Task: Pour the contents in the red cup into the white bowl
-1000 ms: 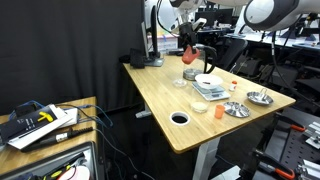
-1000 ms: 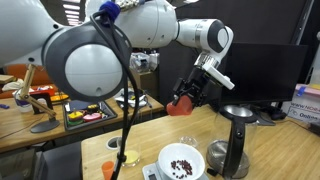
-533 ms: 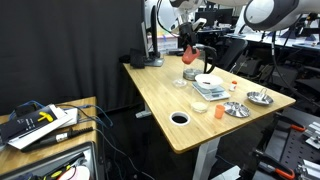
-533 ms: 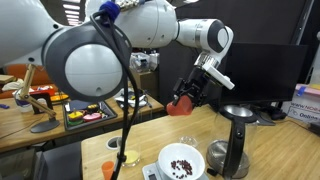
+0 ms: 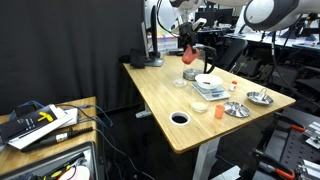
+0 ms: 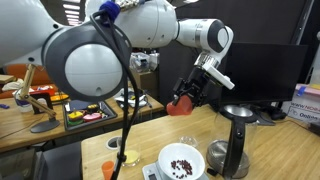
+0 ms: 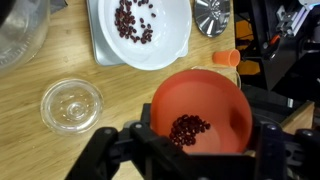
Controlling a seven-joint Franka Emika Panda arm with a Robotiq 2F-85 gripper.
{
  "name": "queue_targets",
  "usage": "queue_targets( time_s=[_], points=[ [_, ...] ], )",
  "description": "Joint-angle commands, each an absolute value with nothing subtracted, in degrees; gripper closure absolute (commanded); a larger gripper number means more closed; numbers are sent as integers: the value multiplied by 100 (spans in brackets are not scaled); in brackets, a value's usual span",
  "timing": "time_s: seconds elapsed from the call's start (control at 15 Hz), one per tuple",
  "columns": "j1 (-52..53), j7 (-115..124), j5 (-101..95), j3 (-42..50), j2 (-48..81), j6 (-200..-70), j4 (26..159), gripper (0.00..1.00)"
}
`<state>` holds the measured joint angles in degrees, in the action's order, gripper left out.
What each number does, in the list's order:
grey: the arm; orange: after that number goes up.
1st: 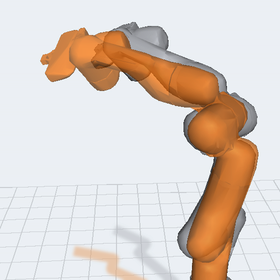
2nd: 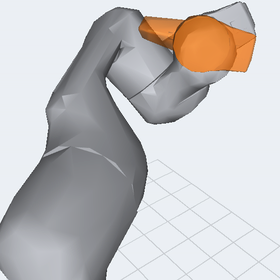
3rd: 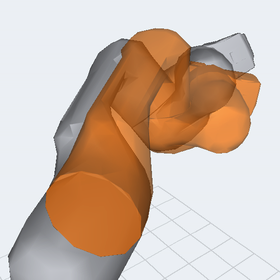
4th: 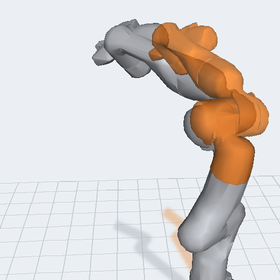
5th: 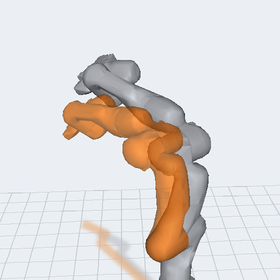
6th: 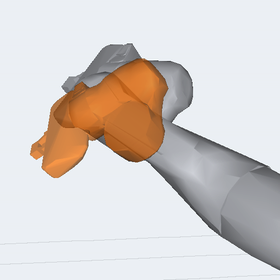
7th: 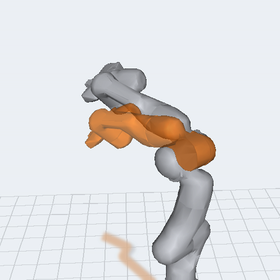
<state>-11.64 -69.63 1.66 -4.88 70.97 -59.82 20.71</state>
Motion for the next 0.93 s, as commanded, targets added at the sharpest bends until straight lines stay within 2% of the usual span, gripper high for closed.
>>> queue_targets(
  time_s=[0.0,0.87],
  points=[
    [-1160,-6968,200,-450,7048,-6006,2149,45],
    [-1306,-9277,-297,-210,6935,-5647,2243,45]
  ],
)
